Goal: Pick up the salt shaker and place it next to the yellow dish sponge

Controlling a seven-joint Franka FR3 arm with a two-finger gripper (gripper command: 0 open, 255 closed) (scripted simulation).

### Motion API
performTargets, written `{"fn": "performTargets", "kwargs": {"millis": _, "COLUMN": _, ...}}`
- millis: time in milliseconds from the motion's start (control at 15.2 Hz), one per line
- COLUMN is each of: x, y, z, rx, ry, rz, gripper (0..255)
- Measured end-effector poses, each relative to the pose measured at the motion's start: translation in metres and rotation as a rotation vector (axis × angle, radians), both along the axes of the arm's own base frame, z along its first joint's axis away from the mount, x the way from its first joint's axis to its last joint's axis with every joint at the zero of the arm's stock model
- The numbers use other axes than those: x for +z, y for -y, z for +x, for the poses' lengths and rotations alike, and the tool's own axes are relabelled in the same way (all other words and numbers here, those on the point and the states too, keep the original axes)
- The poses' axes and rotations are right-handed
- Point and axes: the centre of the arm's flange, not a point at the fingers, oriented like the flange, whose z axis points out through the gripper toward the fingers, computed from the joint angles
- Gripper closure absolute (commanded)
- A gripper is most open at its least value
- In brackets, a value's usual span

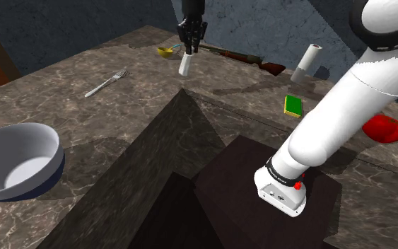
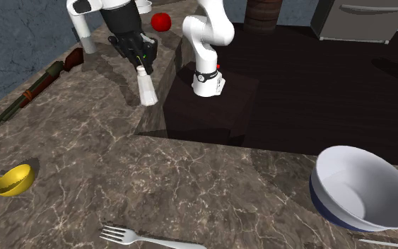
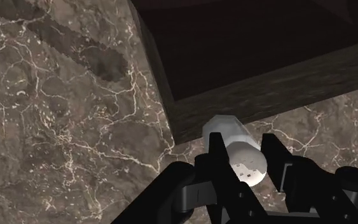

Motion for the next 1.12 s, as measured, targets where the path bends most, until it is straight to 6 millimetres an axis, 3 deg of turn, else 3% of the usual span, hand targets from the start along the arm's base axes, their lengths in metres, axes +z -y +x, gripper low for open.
{"fn": "performTargets", "kwargs": {"millis": 1122, "x": 0.033, "y": 0.153, "z": -0.159, "rx": 0.000, "ry": 0.000, "rz": 0.000, "gripper": 255}}
